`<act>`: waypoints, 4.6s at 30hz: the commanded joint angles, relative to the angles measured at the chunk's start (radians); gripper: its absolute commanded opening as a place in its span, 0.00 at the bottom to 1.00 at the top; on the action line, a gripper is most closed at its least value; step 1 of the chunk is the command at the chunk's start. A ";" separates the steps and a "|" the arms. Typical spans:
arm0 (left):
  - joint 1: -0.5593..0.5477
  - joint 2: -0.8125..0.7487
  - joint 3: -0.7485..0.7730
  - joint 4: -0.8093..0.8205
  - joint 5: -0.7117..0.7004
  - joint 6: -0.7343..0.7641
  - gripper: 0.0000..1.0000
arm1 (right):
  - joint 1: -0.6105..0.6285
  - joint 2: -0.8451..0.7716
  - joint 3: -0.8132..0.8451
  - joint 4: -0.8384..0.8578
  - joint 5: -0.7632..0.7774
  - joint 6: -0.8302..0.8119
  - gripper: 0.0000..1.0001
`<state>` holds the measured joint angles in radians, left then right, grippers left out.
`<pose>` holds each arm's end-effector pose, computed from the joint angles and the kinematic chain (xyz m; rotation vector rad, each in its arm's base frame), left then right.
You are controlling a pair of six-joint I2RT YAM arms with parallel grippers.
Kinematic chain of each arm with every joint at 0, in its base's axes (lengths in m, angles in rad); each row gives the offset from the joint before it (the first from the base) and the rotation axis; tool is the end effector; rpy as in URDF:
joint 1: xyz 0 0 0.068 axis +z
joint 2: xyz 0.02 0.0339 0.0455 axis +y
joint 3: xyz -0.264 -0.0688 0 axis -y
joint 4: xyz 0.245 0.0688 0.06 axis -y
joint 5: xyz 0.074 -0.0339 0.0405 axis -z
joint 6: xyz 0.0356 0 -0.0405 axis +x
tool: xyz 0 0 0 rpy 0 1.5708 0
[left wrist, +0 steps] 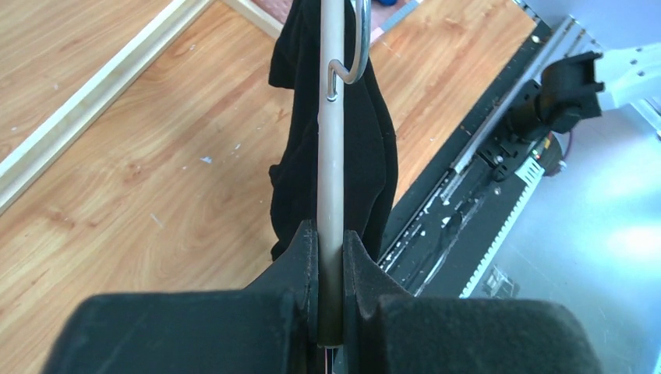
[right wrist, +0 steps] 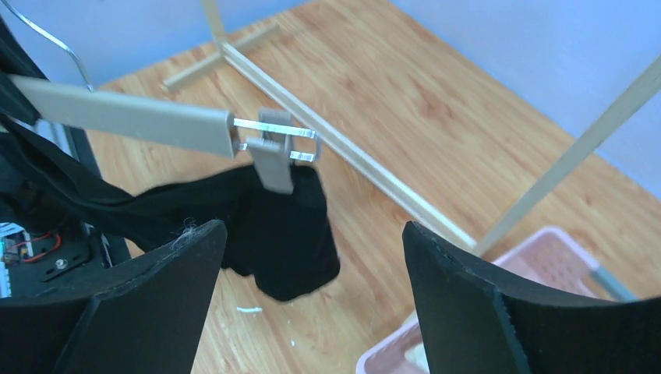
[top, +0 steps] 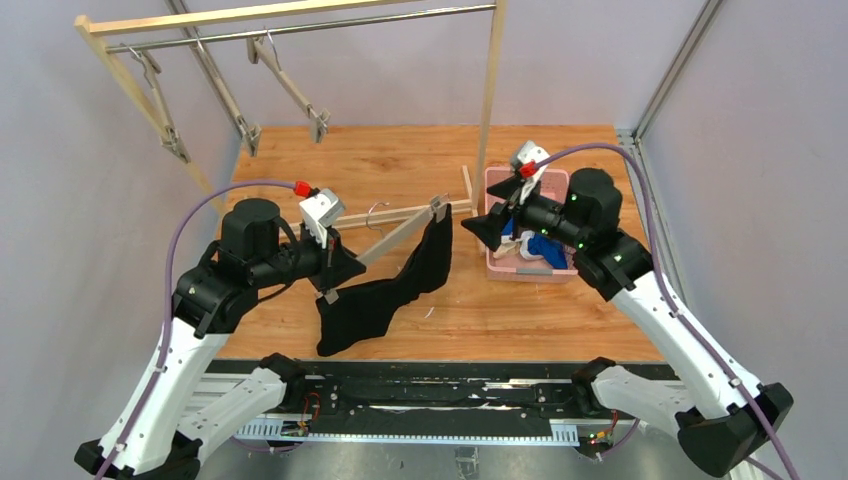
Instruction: Remove the underwear clipped to the hanger
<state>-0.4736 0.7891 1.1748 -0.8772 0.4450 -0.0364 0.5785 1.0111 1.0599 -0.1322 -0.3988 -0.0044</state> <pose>0.1105 -0.0738 0.3985 0.7265 1.9702 -0.7700 0.1834 0.1363 0.4002 -0.7799 1.5155 0.7612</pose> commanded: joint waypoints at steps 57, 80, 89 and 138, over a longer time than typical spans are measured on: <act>-0.003 0.063 0.091 0.172 0.245 0.037 0.00 | -0.281 0.112 -0.001 0.348 -0.496 0.342 0.61; -0.046 0.069 -0.135 0.937 0.171 -0.435 0.00 | -0.253 0.187 -0.345 1.634 -0.402 1.179 0.73; -0.100 0.148 -0.130 1.021 0.156 -0.459 0.00 | -0.139 0.283 -0.213 1.632 -0.364 1.109 0.74; -0.148 0.119 -0.251 1.111 0.098 -0.450 0.48 | -0.077 0.242 -0.128 1.398 -0.282 0.927 0.01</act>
<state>-0.6121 0.9596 0.9199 0.2817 0.5346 -0.5583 0.4931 1.2800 0.9375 1.2560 -0.6823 0.9646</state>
